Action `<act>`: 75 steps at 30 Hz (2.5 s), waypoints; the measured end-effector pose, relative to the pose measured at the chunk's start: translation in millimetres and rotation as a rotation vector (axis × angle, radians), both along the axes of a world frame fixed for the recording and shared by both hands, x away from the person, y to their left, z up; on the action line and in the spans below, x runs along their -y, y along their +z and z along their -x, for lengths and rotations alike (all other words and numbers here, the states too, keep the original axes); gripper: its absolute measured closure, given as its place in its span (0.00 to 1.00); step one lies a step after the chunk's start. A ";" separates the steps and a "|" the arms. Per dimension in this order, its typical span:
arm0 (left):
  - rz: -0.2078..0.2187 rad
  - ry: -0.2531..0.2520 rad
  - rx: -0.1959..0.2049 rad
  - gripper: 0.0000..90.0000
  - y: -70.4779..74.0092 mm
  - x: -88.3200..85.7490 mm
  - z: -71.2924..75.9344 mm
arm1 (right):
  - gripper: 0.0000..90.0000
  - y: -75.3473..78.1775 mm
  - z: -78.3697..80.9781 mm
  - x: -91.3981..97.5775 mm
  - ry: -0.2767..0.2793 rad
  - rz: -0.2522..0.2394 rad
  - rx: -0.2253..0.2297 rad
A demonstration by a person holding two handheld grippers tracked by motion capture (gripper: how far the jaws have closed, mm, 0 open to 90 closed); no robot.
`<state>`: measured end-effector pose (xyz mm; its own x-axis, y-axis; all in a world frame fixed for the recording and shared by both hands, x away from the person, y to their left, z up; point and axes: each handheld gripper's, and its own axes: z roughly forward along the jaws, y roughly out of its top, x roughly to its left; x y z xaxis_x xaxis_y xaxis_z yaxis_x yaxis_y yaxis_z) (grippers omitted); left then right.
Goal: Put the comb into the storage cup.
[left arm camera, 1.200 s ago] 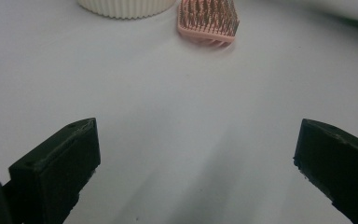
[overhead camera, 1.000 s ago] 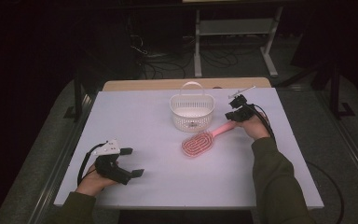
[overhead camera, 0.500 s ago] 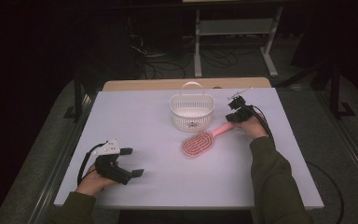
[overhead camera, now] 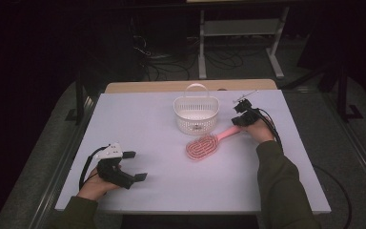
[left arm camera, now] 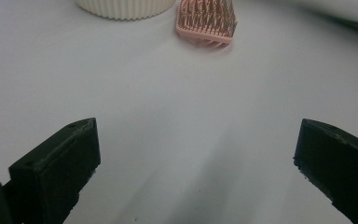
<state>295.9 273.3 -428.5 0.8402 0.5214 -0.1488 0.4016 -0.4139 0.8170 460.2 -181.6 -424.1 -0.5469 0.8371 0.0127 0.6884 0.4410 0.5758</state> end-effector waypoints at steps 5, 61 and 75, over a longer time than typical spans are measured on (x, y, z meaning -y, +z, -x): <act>-0.002 0.000 -0.001 0.00 -0.1 0.1 0.0 | 0.99 1.0 3.4 -1.0 0.020 0.011 -0.002; -0.004 0.001 0.001 0.00 -0.4 1.0 0.7 | 0.99 1.7 46.1 39.0 0.007 -0.015 -0.020; -0.011 -0.001 0.006 0.00 0.1 1.5 1.7 | 0.99 -2.6 60.7 41.0 0.030 0.031 -0.034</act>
